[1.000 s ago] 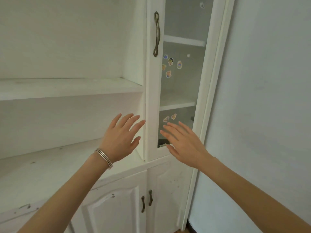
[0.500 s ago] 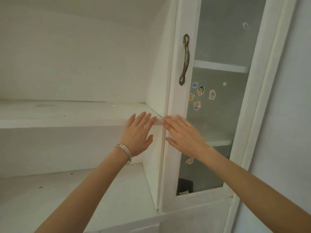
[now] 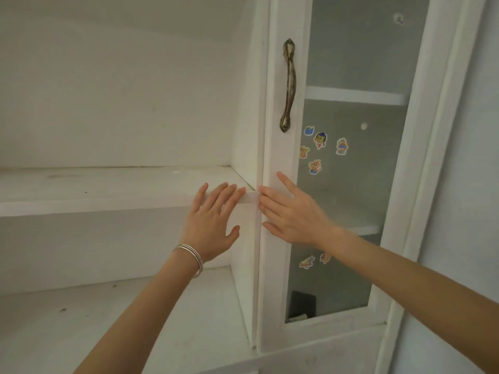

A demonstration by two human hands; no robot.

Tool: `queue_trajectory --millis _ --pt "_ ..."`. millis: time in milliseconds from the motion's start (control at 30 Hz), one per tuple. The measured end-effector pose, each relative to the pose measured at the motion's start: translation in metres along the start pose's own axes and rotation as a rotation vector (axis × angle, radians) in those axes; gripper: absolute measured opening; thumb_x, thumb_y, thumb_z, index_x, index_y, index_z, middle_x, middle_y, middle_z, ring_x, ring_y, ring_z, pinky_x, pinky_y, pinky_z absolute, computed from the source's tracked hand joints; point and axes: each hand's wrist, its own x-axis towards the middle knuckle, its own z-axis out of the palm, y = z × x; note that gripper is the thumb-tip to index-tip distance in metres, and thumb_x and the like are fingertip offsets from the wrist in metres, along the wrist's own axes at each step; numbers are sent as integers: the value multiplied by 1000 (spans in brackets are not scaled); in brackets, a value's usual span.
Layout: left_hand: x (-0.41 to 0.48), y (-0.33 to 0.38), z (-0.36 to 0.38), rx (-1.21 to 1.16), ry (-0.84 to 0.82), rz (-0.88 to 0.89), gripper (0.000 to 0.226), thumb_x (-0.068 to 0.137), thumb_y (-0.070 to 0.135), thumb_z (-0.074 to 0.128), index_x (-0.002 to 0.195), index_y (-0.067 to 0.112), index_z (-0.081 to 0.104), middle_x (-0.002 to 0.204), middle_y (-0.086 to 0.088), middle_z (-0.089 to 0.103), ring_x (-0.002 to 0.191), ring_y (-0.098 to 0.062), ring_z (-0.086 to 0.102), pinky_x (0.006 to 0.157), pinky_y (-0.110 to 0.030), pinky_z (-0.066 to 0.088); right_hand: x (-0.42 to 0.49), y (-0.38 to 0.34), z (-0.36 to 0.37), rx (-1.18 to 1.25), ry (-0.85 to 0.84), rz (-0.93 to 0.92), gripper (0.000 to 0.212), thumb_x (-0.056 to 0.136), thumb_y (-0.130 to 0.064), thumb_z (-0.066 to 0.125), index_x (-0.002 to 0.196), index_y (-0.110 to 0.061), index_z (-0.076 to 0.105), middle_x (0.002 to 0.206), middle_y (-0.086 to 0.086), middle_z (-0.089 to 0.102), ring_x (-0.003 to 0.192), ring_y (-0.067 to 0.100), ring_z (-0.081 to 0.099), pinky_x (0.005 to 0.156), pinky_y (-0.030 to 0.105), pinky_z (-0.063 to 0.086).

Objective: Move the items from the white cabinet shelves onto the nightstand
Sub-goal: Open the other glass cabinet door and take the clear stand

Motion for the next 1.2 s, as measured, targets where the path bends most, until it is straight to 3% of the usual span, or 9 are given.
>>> queue_trajectory --millis 133,233,400,667,767,933,1067,1200 --pt "0 -2 -3 -6 -19 3 74 76 46 41 144 15 35 141 -3 45 133 -21 36 113 -48 14 6 -2 -5 1 -46 4 43 93 -37 40 95 -1 65 97 11 62 111 27 52 111 56 21" --pt "1 -4 -7 -24 -53 10 76 73 45 42 142 15 36 140 -4 47 132 -22 39 112 -47 14 6 0 -14 7 9 -9 37 93 -32 44 87 -3 65 89 9 61 103 27 55 110 54 25" --pt "2 -4 -11 -47 -81 6 87 61 36 69 140 12 41 137 -7 51 129 -26 44 110 -48 13 -7 -2 -52 45 141 -13 27 91 -22 49 73 -6 61 77 8 59 83 26 58 107 50 33" --pt "4 10 -9 -33 -20 -15 80 61 34 75 133 10 50 136 -10 52 128 -32 44 108 -55 11 -31 6 -113 27 62 29 28 88 -18 54 62 -6 57 78 11 58 84 29 57 101 43 40" --pt "5 14 -7 -39 -7 -9 80 57 31 79 130 10 53 137 -11 51 129 -35 42 106 -58 13 -44 9 -134 22 36 71 25 85 -11 54 61 -7 55 72 8 54 68 26 52 103 41 40" --pt "0 26 -16 -71 -63 -34 79 68 31 72 140 19 42 147 -11 38 138 -33 26 110 -57 6 -72 11 -170 -21 4 167 10 81 -10 59 77 -7 67 73 6 58 69 22 56 100 41 43" --pt "0 36 -27 -59 -174 -66 78 77 38 64 146 27 28 154 -13 20 142 -36 11 111 -57 6 -95 13 -192 -59 -7 246 20 80 -9 62 98 -5 71 80 9 64 76 24 60 99 43 44" --pt "2 68 -40 -111 -201 -39 75 83 38 57 148 28 22 155 -14 13 143 -35 3 112 -55 0 -122 21 -214 -104 -16 288 29 77 -5 60 104 -5 71 84 9 66 82 24 63 101 40 42"
